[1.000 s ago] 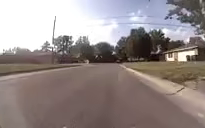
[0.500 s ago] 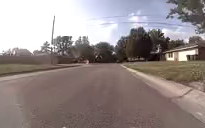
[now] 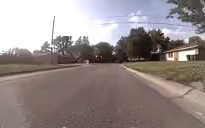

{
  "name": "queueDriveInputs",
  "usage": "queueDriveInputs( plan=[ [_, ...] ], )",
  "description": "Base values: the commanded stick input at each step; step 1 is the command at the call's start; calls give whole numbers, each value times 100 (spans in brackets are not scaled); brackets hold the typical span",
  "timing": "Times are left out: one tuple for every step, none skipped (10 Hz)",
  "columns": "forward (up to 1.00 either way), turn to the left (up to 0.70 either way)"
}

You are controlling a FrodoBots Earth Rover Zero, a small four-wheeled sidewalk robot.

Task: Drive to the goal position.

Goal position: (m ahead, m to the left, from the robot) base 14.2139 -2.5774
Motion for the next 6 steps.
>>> queueDriveInputs(
  plan=[
    [1, -84],
    [85, -34],
    [85, -34],
    [85, -34],
    [85, -34],
    [85, -34]
  ],
)
